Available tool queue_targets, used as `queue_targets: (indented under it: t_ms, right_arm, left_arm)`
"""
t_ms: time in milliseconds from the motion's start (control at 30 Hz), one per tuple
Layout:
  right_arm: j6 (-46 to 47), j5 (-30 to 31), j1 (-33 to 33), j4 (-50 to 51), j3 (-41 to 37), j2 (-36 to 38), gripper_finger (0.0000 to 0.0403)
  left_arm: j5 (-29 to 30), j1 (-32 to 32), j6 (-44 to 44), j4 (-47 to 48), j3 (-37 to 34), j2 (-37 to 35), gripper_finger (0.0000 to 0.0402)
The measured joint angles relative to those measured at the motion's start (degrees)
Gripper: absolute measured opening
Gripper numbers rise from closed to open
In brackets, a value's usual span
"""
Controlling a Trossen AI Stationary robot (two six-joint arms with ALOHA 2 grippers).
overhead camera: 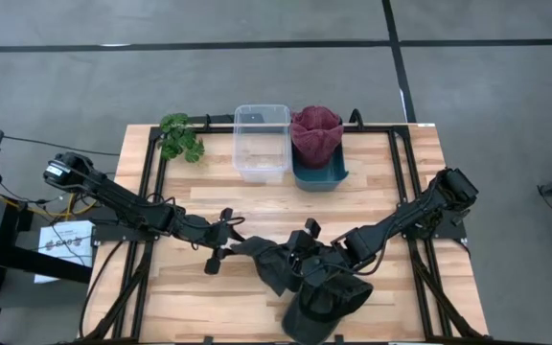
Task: Pick & Place hat
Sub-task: Put the left black cap into the transparent bin
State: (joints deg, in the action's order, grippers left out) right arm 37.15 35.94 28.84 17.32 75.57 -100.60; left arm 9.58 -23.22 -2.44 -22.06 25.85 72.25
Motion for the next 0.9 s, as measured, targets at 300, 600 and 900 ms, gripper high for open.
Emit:
queue_targets:
  t_ms: [300, 600, 900]
  right_arm:
    - [0.23, 2.38, -0.44, 2.06, 0.07, 0.61, 0.0015]
    - [3.75, 5.34, -0.85, 8.23, 0.02, 3.53, 0.0015]
    - [9.6, 15.53, 0.06, 15.72, 0.0, 9.04, 0.0015]
  left_arm:
    - [5.9, 0.08, -1.04, 2.86, 0.02, 0.0, 0.0176]
    - [15.62, 0.07, -0.53, 3.74, 0.02, -1.56, 0.0176]
    - [23.35, -1.38, -1.47, 9.31, 0.02, -8.2, 0.0163]
